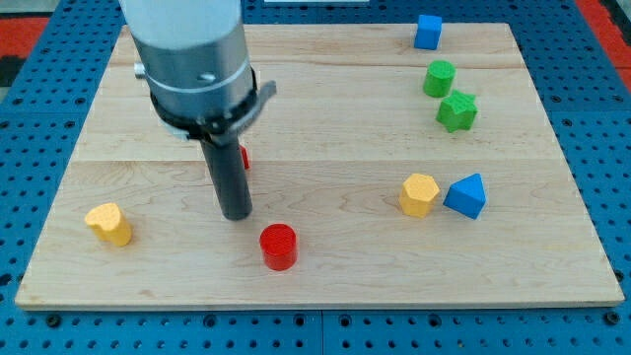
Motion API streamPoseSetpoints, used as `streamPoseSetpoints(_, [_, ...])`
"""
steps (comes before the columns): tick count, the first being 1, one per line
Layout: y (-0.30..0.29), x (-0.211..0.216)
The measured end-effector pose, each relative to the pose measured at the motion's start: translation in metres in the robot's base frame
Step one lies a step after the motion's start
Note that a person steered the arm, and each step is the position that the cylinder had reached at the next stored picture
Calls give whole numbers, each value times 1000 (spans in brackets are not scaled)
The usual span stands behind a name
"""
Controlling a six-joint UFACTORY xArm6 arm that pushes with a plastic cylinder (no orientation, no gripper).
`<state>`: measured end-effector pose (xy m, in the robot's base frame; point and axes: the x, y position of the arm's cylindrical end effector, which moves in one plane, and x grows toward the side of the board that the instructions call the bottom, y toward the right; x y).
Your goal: Slide the yellow heart closer to the yellow hexagon
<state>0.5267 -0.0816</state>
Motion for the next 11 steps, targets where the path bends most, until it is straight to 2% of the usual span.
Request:
streamPoseSetpoints(1, [-18, 12])
streamPoseSetpoints(3, [-108, 50])
streamPoseSetpoints(4, [-166, 36])
streamPoseSetpoints(5, [-164, 1])
streamPoseSetpoints(9, [-38, -15])
streamPoseSetpoints(11, [-29, -23])
